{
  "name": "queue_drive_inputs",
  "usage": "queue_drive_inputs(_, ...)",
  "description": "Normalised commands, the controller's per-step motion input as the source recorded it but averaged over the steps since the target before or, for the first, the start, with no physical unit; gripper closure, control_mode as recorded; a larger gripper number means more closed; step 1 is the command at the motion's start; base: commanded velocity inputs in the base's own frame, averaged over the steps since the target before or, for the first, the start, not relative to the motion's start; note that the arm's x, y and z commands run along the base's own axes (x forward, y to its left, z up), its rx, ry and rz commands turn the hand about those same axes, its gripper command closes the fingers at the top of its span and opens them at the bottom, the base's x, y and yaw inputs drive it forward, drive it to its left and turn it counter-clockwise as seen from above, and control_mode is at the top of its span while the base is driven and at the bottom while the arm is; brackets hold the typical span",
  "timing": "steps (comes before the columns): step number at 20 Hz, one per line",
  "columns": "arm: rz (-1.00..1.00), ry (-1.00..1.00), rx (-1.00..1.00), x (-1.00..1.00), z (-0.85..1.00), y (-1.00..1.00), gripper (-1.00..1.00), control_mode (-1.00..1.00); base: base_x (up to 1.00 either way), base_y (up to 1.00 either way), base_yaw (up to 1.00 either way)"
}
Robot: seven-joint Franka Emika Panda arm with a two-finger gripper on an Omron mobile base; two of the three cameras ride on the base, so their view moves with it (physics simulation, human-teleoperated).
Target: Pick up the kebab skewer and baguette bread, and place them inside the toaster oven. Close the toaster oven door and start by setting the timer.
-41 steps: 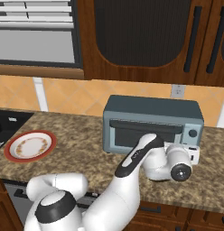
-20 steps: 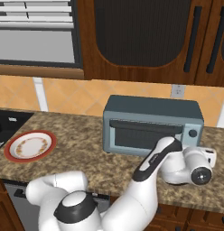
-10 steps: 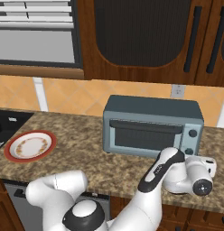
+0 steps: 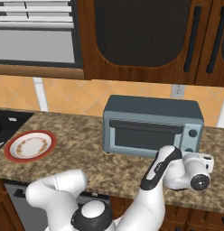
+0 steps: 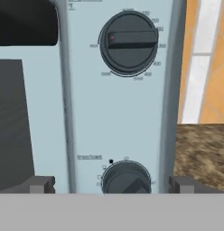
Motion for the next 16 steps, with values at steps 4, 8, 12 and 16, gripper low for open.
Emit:
queue_drive_inputs(4, 0.00, 0.00, 0.00, 0.02, -0.07, 0.00, -1.00, -1.00, 0.00, 0.00, 0.00)
queue_drive_inputs(8, 0.00, 0.00, 0.00, 0.00, -0.03, 0.00, -1.00, -1.00, 0.00, 0.00, 0.00)
queue_drive_inputs(12, 0.00, 0.00, 0.00, 0.03, -0.02, 0.00, -1.00, -1.00, 0.00, 0.00, 0.00)
queue_drive_inputs(16, 0.00, 0.00, 0.00, 0.03, -0.02, -0.01, -1.00, -1.00, 0.00, 0.00, 0.00)
